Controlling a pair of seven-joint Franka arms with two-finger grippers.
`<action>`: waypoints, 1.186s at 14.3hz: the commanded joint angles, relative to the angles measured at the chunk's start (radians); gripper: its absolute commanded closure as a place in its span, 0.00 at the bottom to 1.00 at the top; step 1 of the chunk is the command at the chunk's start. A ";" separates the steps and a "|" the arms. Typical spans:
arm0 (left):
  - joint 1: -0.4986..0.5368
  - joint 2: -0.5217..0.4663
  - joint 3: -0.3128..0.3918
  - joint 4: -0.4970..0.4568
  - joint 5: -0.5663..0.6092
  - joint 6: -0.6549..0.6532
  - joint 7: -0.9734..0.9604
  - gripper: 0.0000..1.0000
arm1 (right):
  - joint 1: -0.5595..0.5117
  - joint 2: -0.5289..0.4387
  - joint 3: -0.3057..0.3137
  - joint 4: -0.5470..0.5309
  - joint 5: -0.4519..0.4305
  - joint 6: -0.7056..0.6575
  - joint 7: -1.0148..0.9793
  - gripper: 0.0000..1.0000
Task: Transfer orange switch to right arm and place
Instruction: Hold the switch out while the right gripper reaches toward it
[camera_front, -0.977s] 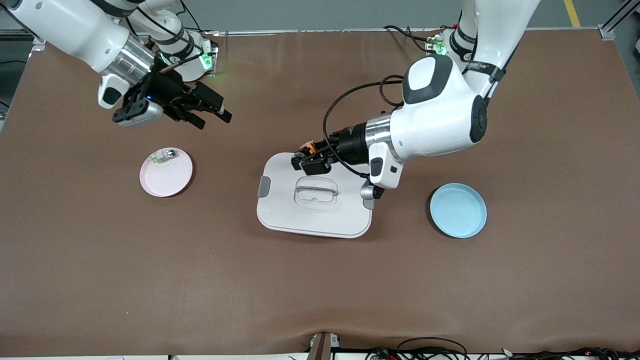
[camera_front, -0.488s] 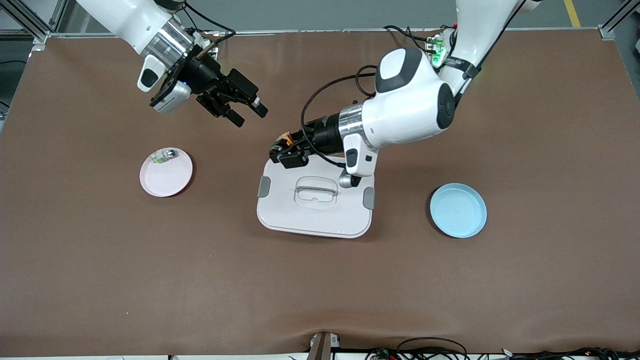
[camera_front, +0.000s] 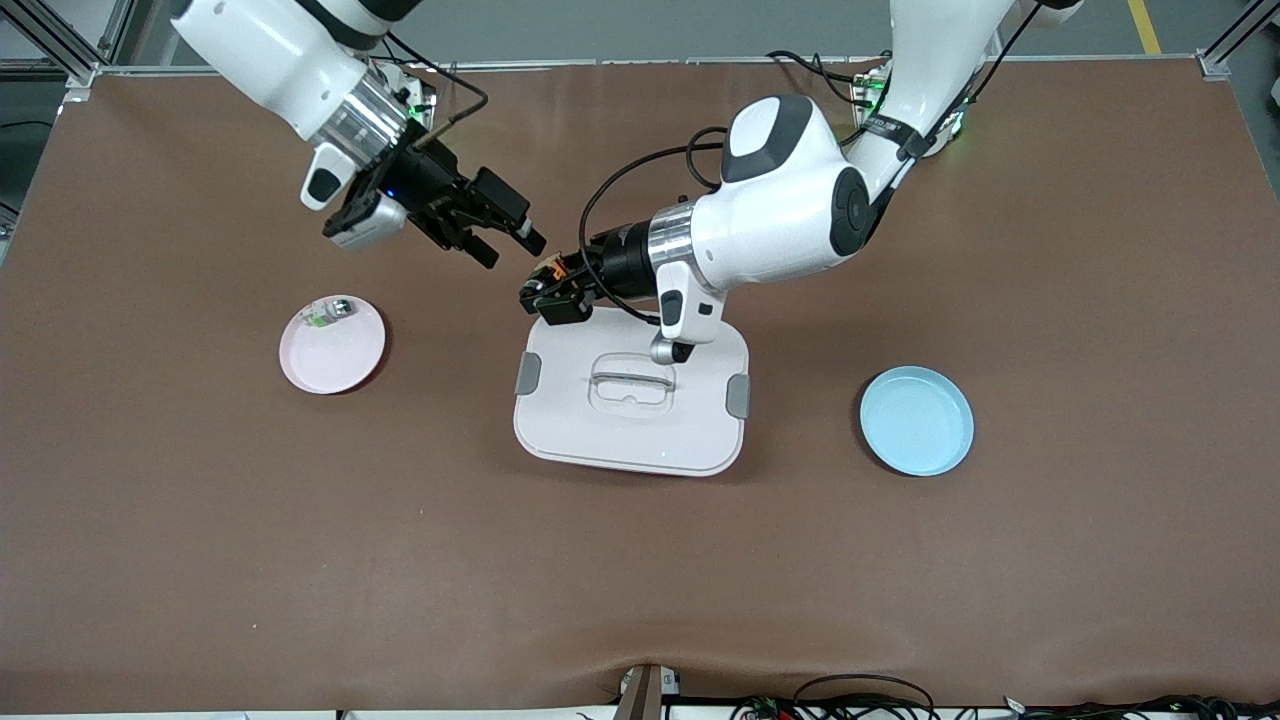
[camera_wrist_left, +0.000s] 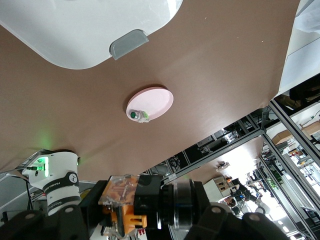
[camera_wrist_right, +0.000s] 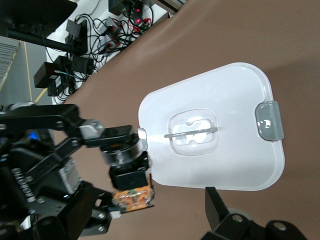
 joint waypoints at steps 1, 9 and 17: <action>-0.012 0.007 0.003 0.025 -0.018 0.008 -0.023 1.00 | 0.008 0.033 -0.002 0.023 0.015 0.004 0.021 0.00; -0.023 0.004 0.007 0.037 -0.016 0.010 -0.041 1.00 | 0.046 0.057 -0.001 0.060 0.018 0.012 0.072 0.00; -0.024 0.007 0.007 0.039 -0.018 0.039 -0.029 1.00 | 0.037 0.071 -0.002 0.060 0.016 0.011 0.072 0.04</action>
